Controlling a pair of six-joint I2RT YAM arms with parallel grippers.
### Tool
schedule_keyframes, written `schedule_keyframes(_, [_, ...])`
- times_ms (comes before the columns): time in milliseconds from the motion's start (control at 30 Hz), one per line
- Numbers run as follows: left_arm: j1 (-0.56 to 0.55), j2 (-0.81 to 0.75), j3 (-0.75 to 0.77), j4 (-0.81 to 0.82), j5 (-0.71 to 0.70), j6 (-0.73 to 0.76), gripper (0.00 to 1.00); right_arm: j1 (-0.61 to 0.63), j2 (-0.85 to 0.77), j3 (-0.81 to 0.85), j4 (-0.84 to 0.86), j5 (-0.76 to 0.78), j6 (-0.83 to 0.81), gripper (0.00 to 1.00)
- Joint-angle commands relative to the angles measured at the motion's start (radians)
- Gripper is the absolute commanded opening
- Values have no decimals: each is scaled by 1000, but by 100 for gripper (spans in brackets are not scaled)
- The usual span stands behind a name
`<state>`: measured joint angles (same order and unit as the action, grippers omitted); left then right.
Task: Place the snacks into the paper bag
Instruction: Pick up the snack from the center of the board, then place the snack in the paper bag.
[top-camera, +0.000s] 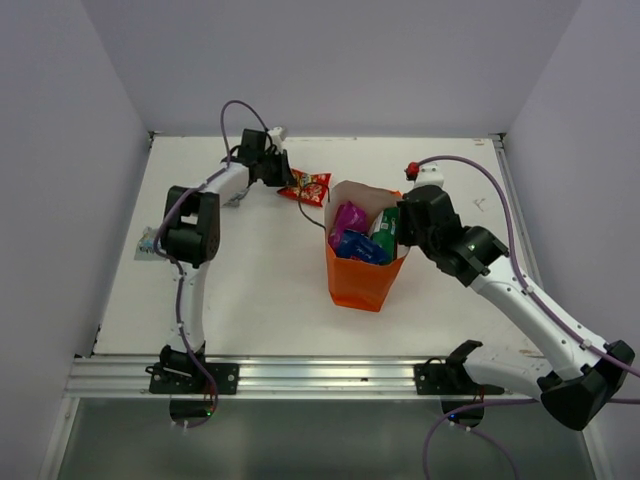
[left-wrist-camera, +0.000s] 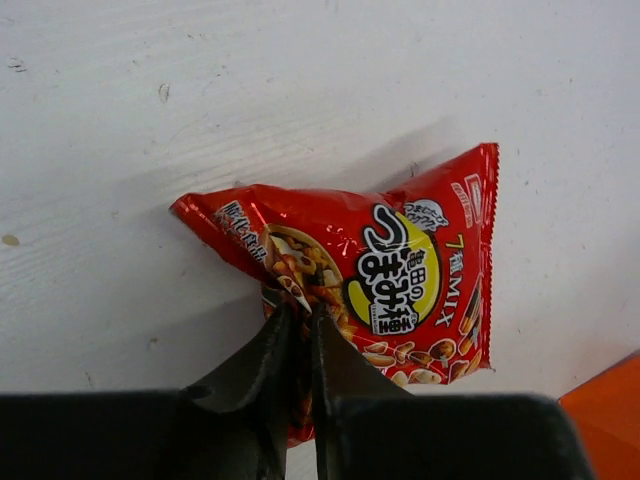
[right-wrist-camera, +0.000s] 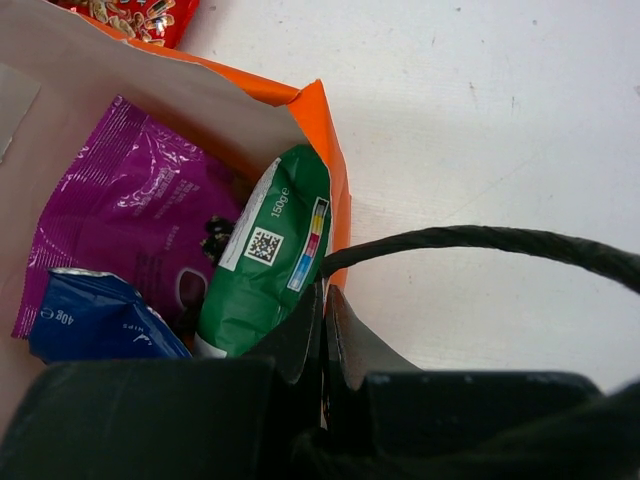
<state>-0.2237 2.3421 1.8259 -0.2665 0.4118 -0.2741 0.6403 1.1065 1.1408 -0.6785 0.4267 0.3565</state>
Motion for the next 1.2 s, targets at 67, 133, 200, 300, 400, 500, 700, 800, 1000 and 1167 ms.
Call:
schedule_keyframes(67, [3, -165, -106, 52, -18, 24, 5, -5, -33, -29, 33, -22, -13, 0])
schedule_keyframes(133, [3, -236, -132, 53, -31, 23, 2, -5, -36, -30, 36, -29, -8, 0])
schedule_keyframes(200, [3, -306, -145, 44, -45, 15, 2, -5, -42, -32, 40, -35, -7, 0])
schedule_keyframes(300, [3, -404, -154, 12, -74, 1, 2, -5, -48, -36, 45, -31, -8, 0])
schedule_keyframes(400, [1, -515, -160, -5, -96, -13, 2, -4, -47, -44, 57, -28, -21, 0])
schedule_keyframes(500, [1, -634, -172, -10, -116, -28, 2, -5, -34, -35, 60, -32, -27, 0])
schedule_keyframes(700, [-12, -851, -208, -4, -104, -43, 1, -5, -30, -30, 71, -29, -45, 0])
schedule_keyframes(800, [-58, -912, -214, -26, -47, -10, 1, -5, -19, -30, 77, -25, -50, 0])
schedule_keyframes(1000, [-291, -997, -201, -92, -148, 165, 0, -5, -20, -36, 96, -32, -56, 0])
schedule_keyframes(1167, [-507, -1026, -263, -65, -278, 335, 0, -4, -22, -32, 85, -31, -63, 0])
